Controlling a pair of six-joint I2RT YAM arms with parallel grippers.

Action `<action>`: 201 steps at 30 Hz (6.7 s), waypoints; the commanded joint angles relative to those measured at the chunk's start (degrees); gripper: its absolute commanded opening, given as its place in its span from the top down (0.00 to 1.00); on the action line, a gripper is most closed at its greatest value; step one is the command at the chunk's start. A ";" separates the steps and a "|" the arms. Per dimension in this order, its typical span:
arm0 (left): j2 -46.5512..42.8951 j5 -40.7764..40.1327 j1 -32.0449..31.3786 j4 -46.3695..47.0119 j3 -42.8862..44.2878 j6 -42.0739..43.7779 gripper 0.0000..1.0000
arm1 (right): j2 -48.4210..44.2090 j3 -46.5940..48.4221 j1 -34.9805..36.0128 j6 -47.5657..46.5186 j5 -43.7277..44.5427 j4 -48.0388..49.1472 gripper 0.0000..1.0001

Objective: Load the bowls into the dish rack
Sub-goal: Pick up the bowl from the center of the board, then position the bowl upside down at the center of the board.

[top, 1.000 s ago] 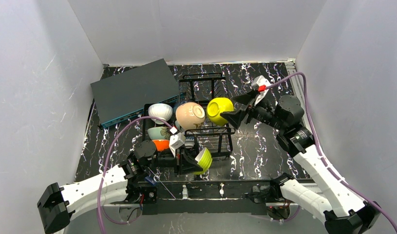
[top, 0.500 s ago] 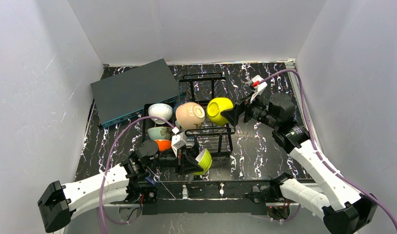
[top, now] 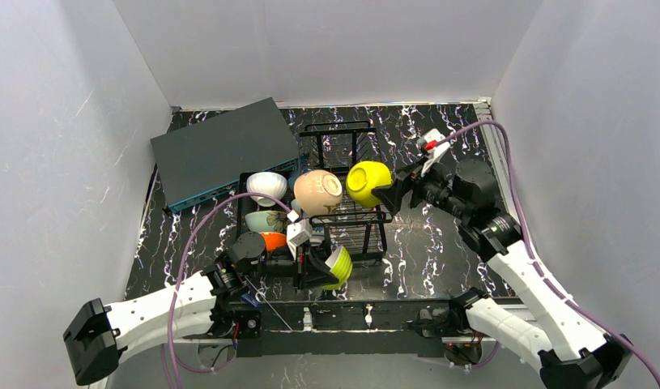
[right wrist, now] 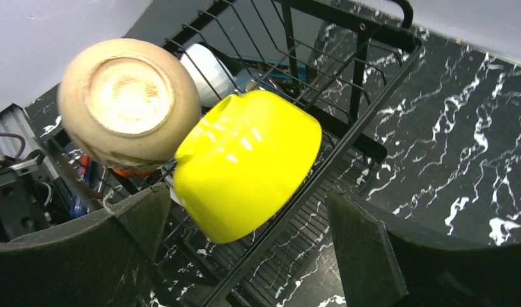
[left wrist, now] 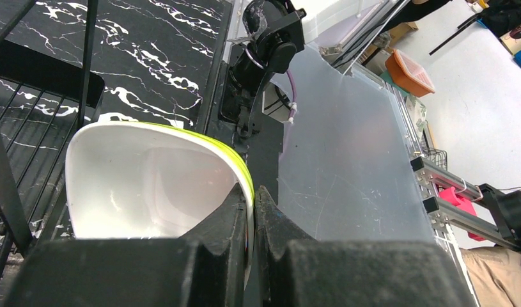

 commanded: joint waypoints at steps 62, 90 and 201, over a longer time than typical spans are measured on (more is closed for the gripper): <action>8.92 20.89 0.24 -17.15 34.27 -1.25 1.00 | -2.81 -1.54 21.84 -32.97 -45.17 7.89 0.04; 3.88 16.62 0.24 -20.06 30.13 1.23 1.00 | -3.25 1.90 30.62 -43.65 -27.07 -3.81 0.08; 30.69 -26.88 52.79 -24.58 39.41 12.20 0.02 | 35.96 43.68 6.82 16.13 -6.20 3.59 0.99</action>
